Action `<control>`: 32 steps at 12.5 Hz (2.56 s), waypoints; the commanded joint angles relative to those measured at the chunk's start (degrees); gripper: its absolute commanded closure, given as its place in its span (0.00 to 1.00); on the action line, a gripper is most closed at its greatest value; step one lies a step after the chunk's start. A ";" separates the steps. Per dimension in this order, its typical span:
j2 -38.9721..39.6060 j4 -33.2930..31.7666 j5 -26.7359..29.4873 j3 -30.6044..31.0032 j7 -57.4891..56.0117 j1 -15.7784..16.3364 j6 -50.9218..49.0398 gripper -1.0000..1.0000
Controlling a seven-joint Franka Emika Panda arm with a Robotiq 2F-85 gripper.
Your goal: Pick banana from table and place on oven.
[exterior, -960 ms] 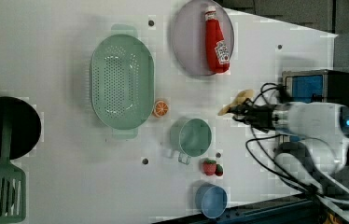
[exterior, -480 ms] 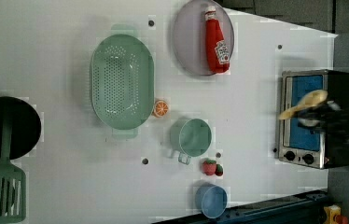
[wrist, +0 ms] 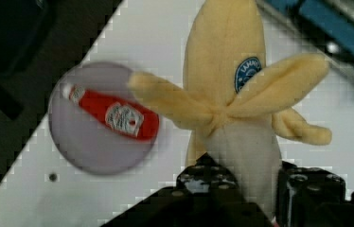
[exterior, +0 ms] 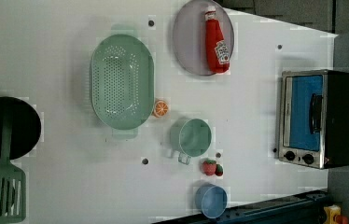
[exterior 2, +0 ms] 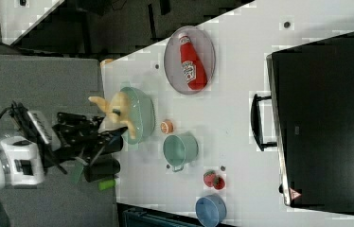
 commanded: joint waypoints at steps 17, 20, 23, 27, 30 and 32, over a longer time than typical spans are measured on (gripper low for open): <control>24.87 -2.68 -1.21 -29.11 -55.36 -1.92 21.14 0.41; 24.71 -2.03 -1.24 -28.85 -55.38 -1.73 21.40 0.07; 23.38 1.65 -1.36 -28.66 -55.42 -0.94 19.60 0.00; 18.35 8.57 -1.45 -26.09 -54.44 0.69 5.03 0.00; 13.42 11.56 -1.57 -20.60 -43.74 1.62 -2.10 0.00; 10.61 11.25 -2.26 -15.29 -30.95 1.81 -5.68 0.00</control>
